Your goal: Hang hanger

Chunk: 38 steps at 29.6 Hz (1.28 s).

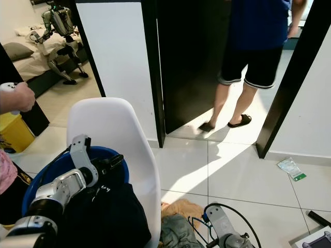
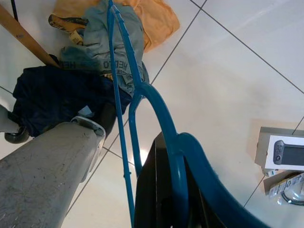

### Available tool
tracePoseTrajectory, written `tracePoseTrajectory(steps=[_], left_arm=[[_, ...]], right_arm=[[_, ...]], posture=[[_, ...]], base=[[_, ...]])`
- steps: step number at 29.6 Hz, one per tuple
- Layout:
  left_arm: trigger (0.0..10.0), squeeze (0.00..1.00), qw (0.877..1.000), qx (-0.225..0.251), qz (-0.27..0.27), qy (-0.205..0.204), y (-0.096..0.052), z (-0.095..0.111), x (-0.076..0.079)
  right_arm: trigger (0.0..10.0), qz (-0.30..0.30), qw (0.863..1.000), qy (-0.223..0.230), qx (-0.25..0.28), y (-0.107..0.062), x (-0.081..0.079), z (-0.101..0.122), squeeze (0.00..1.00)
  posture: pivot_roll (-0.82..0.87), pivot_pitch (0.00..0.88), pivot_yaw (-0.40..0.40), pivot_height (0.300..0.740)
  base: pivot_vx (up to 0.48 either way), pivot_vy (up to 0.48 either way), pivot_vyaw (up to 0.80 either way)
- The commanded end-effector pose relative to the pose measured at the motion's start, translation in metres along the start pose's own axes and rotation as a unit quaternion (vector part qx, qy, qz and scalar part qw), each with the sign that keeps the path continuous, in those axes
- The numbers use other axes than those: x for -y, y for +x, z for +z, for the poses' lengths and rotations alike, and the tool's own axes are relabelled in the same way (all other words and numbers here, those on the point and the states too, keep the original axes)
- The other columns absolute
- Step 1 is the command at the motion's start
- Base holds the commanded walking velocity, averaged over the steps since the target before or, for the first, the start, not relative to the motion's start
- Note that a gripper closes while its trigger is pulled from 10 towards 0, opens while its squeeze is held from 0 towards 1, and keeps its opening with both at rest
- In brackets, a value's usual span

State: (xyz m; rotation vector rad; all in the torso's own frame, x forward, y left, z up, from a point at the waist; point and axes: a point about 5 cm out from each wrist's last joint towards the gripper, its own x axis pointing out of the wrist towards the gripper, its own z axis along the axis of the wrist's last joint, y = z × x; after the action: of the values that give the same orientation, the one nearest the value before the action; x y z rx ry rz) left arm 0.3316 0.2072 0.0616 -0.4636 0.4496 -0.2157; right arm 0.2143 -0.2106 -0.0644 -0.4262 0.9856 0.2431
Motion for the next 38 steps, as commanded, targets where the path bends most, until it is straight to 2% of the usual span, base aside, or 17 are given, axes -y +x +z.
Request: tracePoseTrajectory(steps=[1,2,10,11,12,14,15,21,30,31,32,33,35,36,38], left_arm=[[10.0,1.00,1.000,-0.006,0.009,0.007,-0.002,0.000,-0.006],[10.0,0.00,1.000,-0.017,-0.001,0.007,-0.002,-0.003,-0.006],[10.0,0.00,0.997,-0.052,-0.052,-0.005,-0.002,-0.011,-0.001],[7.3,0.00,0.996,-0.059,-0.064,-0.009,-0.003,-0.013,0.000],[2.7,0.00,0.995,-0.065,-0.076,-0.009,-0.003,-0.016,0.001],[2.7,0.00,0.995,-0.065,-0.076,-0.009,-0.003,-0.016,0.001],[0.0,0.00,0.993,-0.073,-0.096,-0.007,-0.004,-0.018,0.003],[0.0,0.00,0.989,-0.074,-0.125,-0.001,-0.005,-0.015,0.005],[0.0,0.00,0.990,-0.047,-0.129,0.011,-0.008,0.006,0.002],[0.0,0.00,0.991,-0.033,-0.129,0.012,-0.009,0.013,0.001],[0.0,0.00,0.991,0.007,-0.130,0.008,-0.012,0.032,0.003],[0.0,0.00,0.991,0.007,-0.130,0.008,-0.012,0.032,0.003],[0.0,0.00,0.984,0.115,-0.133,0.009,-0.023,0.083,0.013],[0.0,0.00,0.984,0.115,-0.133,0.009,-0.023,0.083,0.013],[0.0,0.00,0.966,0.206,-0.155,0.013,-0.041,0.125,0.033]], right_arm=[[10.0,0.003,1.000,-0.004,-0.001,0.000,-0.002,0.002,0.00],[10.0,0.002,1.000,-0.004,-0.001,0.000,-0.002,0.001,0.00],[10.0,0.001,1.000,-0.006,-0.004,0.000,-0.001,0.000,0.00],[10.0,0.001,1.000,-0.006,-0.004,0.000,-0.001,0.000,0.00],[10.0,0.000,1.000,-0.006,-0.005,0.000,-0.001,0.000,0.00],[10.0,0.000,1.000,-0.006,-0.005,0.000,-0.001,0.000,0.00],[10.0,-0.001,1.000,-0.006,-0.005,0.000,-0.001,0.000,0.00],[10.0,-0.001,1.000,-0.007,-0.005,0.000,-0.001,0.001,0.00],[10.0,-0.003,1.000,-0.007,-0.004,0.001,-0.002,0.002,0.00],[10.0,-0.003,1.000,-0.006,-0.003,0.001,-0.002,0.003,0.00],[10.0,-0.004,1.000,-0.006,-0.003,0.001,-0.003,0.003,0.00],[10.0,-0.004,1.000,-0.006,-0.003,0.001,-0.003,0.003,0.00],[10.0,-0.005,1.000,-0.004,-0.001,0.001,-0.003,0.005,0.00],[10.0,-0.005,1.000,-0.004,-0.001,0.001,-0.003,0.005,0.00],[10.0,-0.005,1.000,-0.004,0.000,0.001,-0.003,0.005,0.00]], posture=[[-0.04,0.043,0.009,0.740],[-0.05,0.045,0.008,0.740],[-0.04,0.052,0.003,0.740],[-0.04,0.051,0.003,0.740],[-0.04,0.051,0.004,0.740],[-0.04,0.051,0.004,0.740],[-0.04,0.050,0.005,0.740],[-0.04,0.044,0.009,0.740],[-0.04,0.036,0.015,0.740],[-0.04,0.032,0.020,0.740],[-0.03,0.029,0.022,0.740],[-0.03,0.029,0.022,0.740],[-0.03,0.025,0.023,0.740],[-0.03,0.025,0.023,0.740],[-0.02,0.022,0.021,0.740]], base=[[0.000,0.000,0.00],[0.000,0.000,0.00],[0.000,0.000,0.00],[0.000,0.000,0.00],[0.000,0.000,0.00],[0.000,0.000,0.00],[0.000,0.000,0.00],[0.000,0.000,0.00],[0.000,0.000,0.00],[0.000,0.000,0.00],[0.000,0.000,0.00],[0.000,0.000,0.00],[0.000,0.000,0.00],[0.000,0.000,0.00],[0.000,0.000,0.00]])
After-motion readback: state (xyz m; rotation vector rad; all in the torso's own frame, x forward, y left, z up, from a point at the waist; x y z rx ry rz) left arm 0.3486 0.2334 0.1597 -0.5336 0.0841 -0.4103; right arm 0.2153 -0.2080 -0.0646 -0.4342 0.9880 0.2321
